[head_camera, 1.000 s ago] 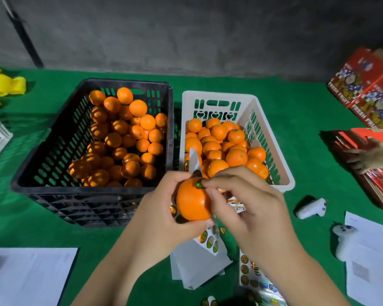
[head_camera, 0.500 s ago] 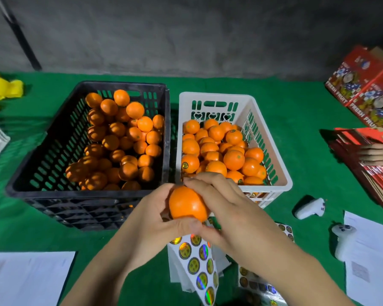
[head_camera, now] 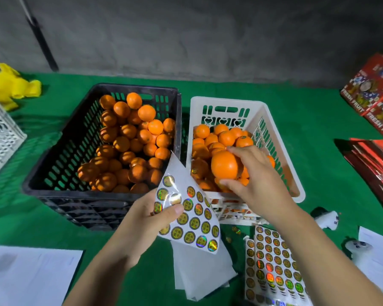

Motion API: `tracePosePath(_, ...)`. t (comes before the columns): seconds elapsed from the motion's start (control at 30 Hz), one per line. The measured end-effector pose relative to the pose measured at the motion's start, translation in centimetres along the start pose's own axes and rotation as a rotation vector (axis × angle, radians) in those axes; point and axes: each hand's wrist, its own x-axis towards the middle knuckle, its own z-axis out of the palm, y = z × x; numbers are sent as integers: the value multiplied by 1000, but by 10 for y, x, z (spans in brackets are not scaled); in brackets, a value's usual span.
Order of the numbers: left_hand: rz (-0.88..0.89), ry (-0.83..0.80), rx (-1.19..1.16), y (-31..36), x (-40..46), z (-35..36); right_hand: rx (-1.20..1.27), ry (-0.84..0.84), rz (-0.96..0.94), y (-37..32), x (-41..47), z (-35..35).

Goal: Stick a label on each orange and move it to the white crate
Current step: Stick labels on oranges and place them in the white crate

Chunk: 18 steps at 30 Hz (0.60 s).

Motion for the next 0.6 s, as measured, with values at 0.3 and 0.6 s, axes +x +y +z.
tracePosePath(0.3, 98, 85, -390, 8, 27, -18, 1026, -328, 540, -6, 28, 62)
tracePosePath(0.6, 151, 180, 694, 17, 122, -86, 1172, 41, 518, 41, 36, 102)
